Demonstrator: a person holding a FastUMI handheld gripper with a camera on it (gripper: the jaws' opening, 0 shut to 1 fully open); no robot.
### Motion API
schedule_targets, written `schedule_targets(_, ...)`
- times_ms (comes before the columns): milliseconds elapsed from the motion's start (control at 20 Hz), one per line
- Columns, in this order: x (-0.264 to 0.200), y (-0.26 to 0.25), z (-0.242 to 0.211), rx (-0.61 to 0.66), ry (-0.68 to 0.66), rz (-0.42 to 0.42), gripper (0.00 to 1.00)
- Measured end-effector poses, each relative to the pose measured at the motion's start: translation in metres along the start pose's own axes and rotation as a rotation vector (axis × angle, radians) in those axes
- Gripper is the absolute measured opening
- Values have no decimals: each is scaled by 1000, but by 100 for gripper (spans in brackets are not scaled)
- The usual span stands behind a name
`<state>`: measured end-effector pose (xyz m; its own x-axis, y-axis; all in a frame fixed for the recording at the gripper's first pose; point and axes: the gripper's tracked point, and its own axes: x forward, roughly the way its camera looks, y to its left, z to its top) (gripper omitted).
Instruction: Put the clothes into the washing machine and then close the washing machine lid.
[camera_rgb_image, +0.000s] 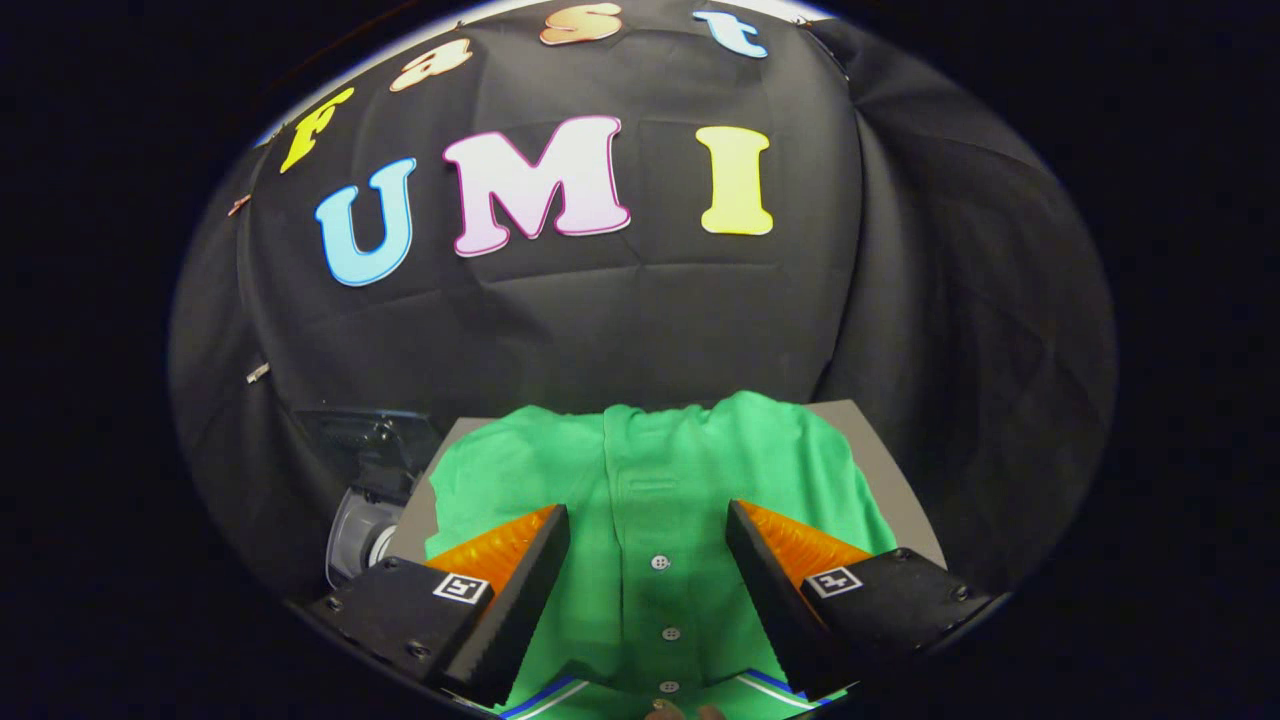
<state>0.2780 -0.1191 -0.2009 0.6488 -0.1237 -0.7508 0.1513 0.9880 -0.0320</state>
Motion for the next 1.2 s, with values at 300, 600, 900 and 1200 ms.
schedule_targets(300, 8, -5, -11, -27, 72, -45, 98)
schedule_targets(600, 12, -17, -9, -26, 112, -106, 96)
schedule_targets(900, 15, -29, -1, 33, 77, -91, 13)
schedule_targets(1200, 0, -27, 7, 87, 2, -53, 5)
